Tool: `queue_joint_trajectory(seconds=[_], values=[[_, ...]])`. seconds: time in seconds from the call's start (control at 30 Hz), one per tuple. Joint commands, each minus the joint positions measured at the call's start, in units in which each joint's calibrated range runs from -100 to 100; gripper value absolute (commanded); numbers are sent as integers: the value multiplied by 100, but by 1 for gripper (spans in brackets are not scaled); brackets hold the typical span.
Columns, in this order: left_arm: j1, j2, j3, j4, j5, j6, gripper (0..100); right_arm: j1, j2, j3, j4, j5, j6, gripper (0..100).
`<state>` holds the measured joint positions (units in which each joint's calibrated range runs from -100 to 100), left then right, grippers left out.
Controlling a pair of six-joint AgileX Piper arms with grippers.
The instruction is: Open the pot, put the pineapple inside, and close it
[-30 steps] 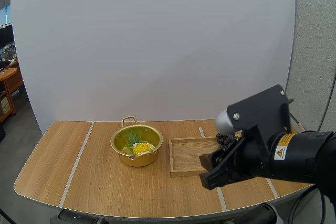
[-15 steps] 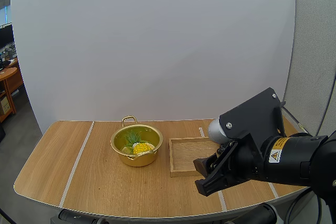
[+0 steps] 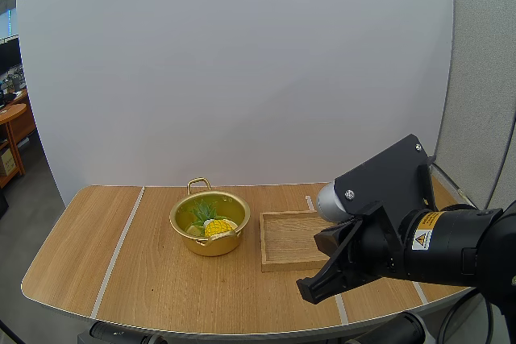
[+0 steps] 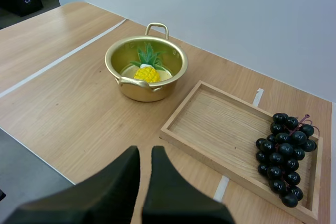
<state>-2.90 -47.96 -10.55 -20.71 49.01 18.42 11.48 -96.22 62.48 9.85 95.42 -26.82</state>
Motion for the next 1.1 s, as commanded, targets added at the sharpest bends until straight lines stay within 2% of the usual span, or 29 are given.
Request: queue_joint_trajectory(seconds=[0.0, 0.97, 1.07], values=[[1, -16, -40, 22, -197, -41, 0, -23, -24, 24, 60, -110, -76, 21], [1, -16, -40, -7, -182, -41, 0, -23, -24, 24, -121, 304, -76, 21], [1, -69, -40, 151, 579, -41, 0, -23, -24, 24, -121, 304, -76, 21]])
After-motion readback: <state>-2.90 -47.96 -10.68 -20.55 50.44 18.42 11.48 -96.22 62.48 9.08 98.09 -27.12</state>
